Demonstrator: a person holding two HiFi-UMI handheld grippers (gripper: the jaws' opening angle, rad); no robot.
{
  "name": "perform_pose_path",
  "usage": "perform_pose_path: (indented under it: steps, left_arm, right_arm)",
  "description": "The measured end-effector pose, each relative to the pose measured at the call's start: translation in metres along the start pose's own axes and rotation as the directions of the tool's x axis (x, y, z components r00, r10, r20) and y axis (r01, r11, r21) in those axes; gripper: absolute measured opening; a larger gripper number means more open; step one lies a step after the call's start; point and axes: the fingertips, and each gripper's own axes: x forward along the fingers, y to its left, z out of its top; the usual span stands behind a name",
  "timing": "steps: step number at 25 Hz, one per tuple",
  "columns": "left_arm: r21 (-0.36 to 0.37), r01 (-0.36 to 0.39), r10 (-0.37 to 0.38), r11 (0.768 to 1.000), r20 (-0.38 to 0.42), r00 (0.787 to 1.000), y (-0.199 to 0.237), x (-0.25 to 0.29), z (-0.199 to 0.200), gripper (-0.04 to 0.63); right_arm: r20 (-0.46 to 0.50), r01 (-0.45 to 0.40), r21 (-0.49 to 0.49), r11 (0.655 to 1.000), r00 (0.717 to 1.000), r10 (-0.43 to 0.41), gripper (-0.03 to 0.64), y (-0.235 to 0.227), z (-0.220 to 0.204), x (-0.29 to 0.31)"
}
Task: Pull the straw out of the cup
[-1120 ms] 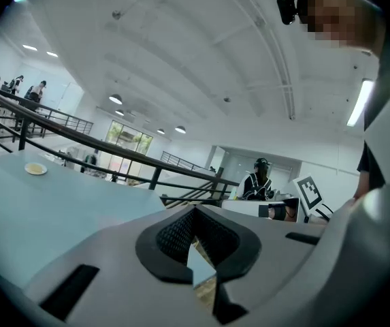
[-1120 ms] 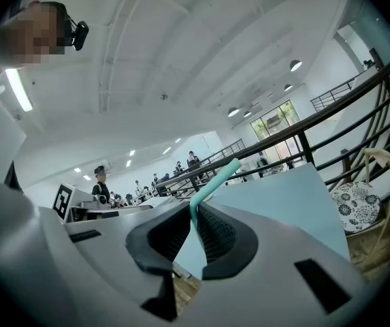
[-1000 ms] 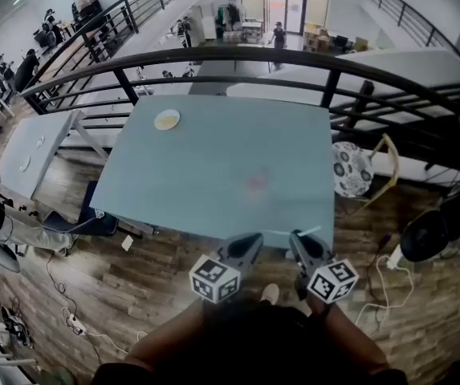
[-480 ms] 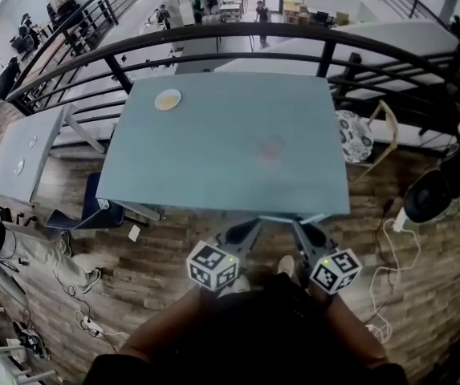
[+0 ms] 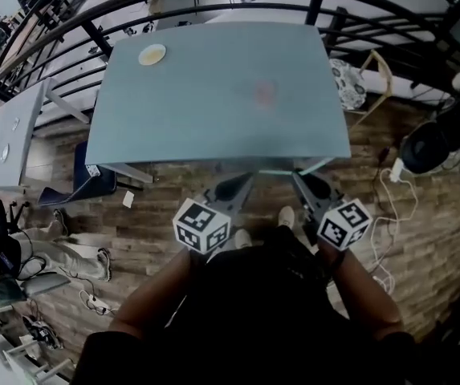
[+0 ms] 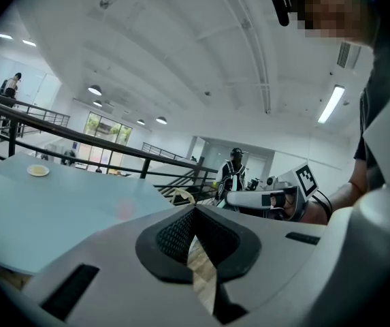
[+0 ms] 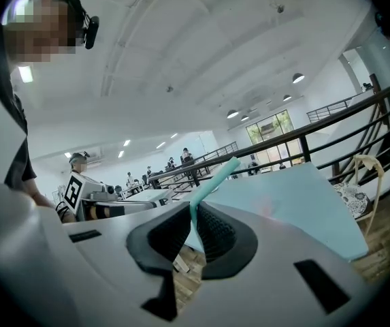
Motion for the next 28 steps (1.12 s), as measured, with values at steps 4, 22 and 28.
perform_pose_path:
  steps: [4,22,28]
  left_arm:
    - [-0.004,0.002,-0.002,1.0,-0.009,1.0,0.0,-0.009,-0.004,0.011]
    - [-0.024,0.011,-0.011,1.0,-0.016,1.0,0.003,0.006,-0.005,0.011]
    - [-0.029,0.025,-0.025,0.999,-0.016,1.0,-0.001,0.018,-0.003,0.011]
  right_arm:
    - [-0.022,-0.015,-0.015,1.0,1.0,0.015,0.04,0.007,-0.001,0.001]
    - [-0.064,-0.025,0.001,1.0,0.998,0.025,0.038,-0.009,-0.001,0.005]
    - [-0.061,-0.017,-0.002,1.0,0.998,0.017,0.038,-0.02,0.004,-0.003]
